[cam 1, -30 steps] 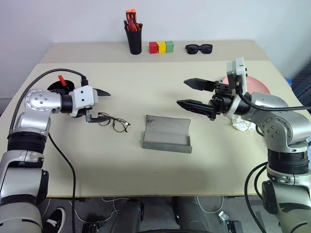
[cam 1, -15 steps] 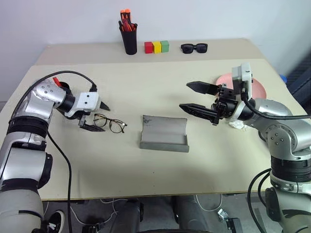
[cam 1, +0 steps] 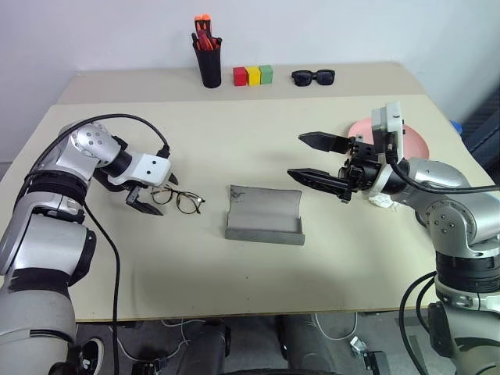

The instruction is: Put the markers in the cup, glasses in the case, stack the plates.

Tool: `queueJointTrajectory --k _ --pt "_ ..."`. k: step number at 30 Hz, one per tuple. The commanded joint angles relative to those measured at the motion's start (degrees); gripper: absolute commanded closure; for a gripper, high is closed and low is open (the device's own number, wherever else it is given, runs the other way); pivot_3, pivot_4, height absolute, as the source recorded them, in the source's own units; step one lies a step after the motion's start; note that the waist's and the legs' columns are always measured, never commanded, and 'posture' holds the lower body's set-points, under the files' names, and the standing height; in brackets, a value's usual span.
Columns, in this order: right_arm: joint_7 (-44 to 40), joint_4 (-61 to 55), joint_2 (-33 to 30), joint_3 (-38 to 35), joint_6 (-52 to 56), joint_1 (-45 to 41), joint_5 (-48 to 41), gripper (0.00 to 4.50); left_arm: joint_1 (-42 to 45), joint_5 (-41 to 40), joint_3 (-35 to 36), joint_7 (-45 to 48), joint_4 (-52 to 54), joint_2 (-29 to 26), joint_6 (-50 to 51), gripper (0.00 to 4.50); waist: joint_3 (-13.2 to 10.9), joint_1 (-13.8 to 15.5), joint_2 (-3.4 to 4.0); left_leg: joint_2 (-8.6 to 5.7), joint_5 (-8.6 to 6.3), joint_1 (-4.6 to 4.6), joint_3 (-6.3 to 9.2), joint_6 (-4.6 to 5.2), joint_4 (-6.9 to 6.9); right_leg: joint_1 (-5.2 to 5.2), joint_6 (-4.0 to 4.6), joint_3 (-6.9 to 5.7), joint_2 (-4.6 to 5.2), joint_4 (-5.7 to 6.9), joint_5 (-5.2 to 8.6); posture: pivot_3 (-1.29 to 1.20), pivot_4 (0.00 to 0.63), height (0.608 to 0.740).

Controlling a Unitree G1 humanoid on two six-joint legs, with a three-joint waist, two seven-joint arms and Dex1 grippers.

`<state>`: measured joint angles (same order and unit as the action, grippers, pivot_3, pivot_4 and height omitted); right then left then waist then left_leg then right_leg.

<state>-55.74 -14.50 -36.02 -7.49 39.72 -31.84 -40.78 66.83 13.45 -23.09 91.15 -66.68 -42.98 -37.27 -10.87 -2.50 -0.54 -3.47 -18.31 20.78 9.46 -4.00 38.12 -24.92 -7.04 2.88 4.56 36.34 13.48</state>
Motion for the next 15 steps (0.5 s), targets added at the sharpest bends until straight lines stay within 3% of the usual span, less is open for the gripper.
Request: queueJointTrajectory --k 1,15 --pt "-0.5 -0.6 -1.4 -0.3 0.1 -1.5 -0.8 0.06 2.2 4.0 -1.4 -2.6 -1.5 0.1 -2.2 0.00 0.0 0.0 0.00 0.00 0.00 0.00 0.00 0.00 0.00 0.00 0.00 0.00 0.00 0.00 0.00 0.00 0.150 0.740" --pt "-0.3 -0.3 -1.8 0.4 0.6 -2.6 -0.5 0.06 4.8 10.9 -2.9 -11.2 -5.0 4.2 -5.4 0.00 0.0 -0.1 -0.01 -0.01 0.00 0.04 0.01 0.01 0.03 -0.03 -0.03 0.00 0.00 0.01 -0.01 0.00 0.150 0.740"
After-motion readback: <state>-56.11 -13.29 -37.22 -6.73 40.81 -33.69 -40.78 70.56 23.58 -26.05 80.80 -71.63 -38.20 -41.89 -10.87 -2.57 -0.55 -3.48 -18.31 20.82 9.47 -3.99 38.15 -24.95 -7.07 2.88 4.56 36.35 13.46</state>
